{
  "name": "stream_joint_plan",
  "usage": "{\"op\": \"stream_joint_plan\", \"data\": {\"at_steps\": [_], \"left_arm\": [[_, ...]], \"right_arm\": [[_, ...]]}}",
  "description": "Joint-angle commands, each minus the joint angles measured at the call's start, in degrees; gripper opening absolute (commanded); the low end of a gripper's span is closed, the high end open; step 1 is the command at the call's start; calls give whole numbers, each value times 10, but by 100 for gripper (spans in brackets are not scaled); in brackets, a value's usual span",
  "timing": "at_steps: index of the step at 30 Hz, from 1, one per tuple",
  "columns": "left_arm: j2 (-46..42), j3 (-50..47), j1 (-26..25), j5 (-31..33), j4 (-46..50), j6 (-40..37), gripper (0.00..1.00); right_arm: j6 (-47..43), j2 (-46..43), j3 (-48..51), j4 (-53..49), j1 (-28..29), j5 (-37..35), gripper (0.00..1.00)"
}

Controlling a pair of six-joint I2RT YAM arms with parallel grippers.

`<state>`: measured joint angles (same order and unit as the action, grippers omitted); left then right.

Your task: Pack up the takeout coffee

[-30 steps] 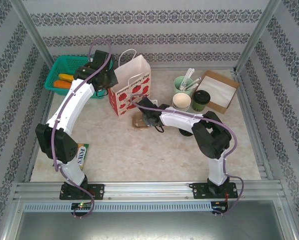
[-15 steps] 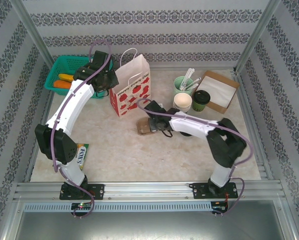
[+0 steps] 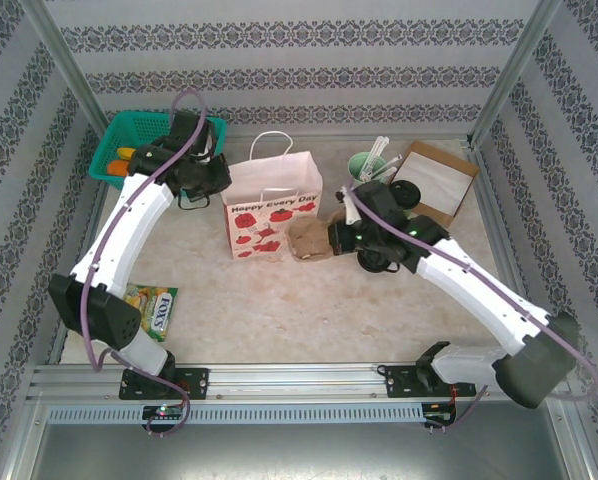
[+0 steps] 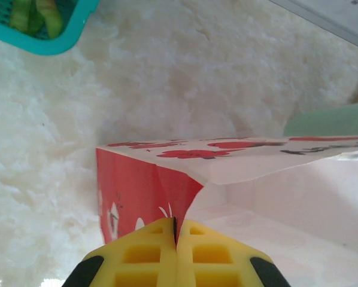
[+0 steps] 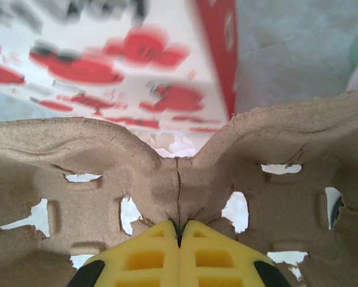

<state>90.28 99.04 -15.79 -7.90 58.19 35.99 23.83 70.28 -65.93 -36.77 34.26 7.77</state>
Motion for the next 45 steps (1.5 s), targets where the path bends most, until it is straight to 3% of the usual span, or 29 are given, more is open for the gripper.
{"op": "stream_joint_plan", "data": {"at_steps": [1,7,14,18,21,25,30,35,40,45], "left_arm": [[-31,-26,-9,-44,37,-3,0],[-24,-21,-52,-78,38,7,3],[-23,-25,-84,-74,31,-9,34],[-23,-3,-84,-57,36,-109,54],[-21,26,-84,-44,16,-204,63],[-15,43,-84,-122,-65,-332,70],[39,100,-85,-231,-100,-443,69],[90,172,-86,-317,-87,-491,64],[113,187,-86,-344,-98,-509,58],[124,192,-86,-345,-120,-497,36]], "right_arm": [[-9,-41,-55,-45,-47,41,0],[-6,-43,-141,-104,-146,50,0],[4,5,-229,-120,-155,49,0],[22,11,-232,-92,-155,80,0],[34,13,-236,-86,-155,86,0],[44,11,-237,-85,-155,80,0],[61,5,-229,-79,-155,83,0],[64,-9,-229,-82,-155,80,0],[64,-21,-229,-87,-155,81,0],[85,-26,-230,-64,-155,114,0]]}}
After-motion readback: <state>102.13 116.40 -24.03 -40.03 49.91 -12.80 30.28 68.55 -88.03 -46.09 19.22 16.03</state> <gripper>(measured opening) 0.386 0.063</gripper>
